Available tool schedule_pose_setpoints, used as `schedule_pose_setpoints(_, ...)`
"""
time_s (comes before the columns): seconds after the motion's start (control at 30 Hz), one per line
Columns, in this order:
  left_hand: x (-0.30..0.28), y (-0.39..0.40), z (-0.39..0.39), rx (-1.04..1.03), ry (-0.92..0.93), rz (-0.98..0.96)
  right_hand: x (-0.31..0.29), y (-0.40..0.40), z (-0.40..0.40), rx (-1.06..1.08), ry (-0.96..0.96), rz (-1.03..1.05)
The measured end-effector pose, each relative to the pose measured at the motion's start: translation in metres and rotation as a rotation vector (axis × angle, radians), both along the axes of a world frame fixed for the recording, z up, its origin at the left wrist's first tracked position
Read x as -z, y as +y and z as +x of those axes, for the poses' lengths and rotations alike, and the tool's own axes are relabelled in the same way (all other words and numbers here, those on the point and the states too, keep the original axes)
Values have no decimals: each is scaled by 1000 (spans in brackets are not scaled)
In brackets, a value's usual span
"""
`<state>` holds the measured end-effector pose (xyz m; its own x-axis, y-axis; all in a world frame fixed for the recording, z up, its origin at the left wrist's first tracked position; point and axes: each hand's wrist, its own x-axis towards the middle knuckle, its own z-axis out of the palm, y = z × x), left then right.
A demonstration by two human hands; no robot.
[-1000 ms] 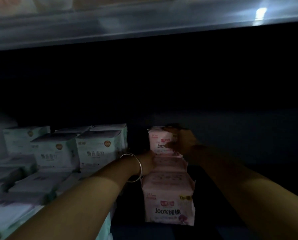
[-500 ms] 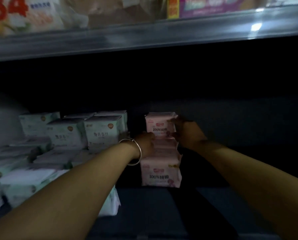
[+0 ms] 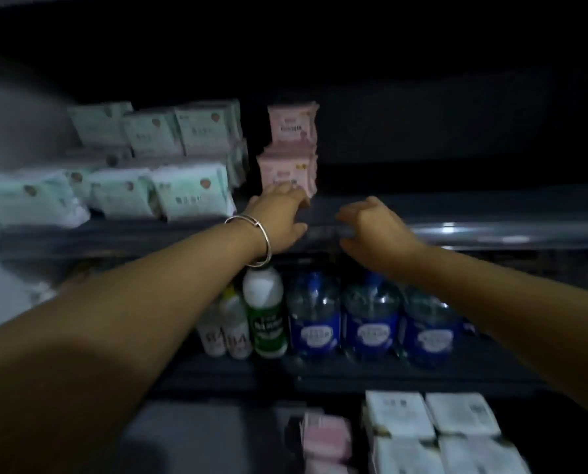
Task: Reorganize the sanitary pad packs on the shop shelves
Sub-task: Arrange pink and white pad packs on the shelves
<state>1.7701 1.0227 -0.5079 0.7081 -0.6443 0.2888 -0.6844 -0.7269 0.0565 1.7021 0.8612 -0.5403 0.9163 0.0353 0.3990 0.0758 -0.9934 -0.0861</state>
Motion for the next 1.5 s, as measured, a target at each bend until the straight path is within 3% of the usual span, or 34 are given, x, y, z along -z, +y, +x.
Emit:
schedule_pose_setpoints(0.17,79,28,-63,12,105,50,83,24,-67,-39,141,22)
schedule_pose_setpoints(0.3,162,50,-84,13,257,187,156,42,-90,-31,369,90)
schedule_pose_setpoints(0.47,249,60,-89,24,409,339,239,54,-84,-4,638,118)
schedule_pose_setpoints(0.7,342,41,-75,138,621,344,334,62,-51,55,869,99)
schedule_pose_setpoints(0.97,400,37,-64,157,700,358,386,66,-15,146,1020,64)
schedule_pose_setpoints(1.2,427,39,-66,199,781,366,405,62,-3,125,996,84)
schedule_pose_setpoints(1.37,448,39,-81,234,701,489,399,53,-2,114,918,54)
schedule_pose_setpoints(1.5,453,29,-86,185,740,426,392,51,-8,140,886,67)
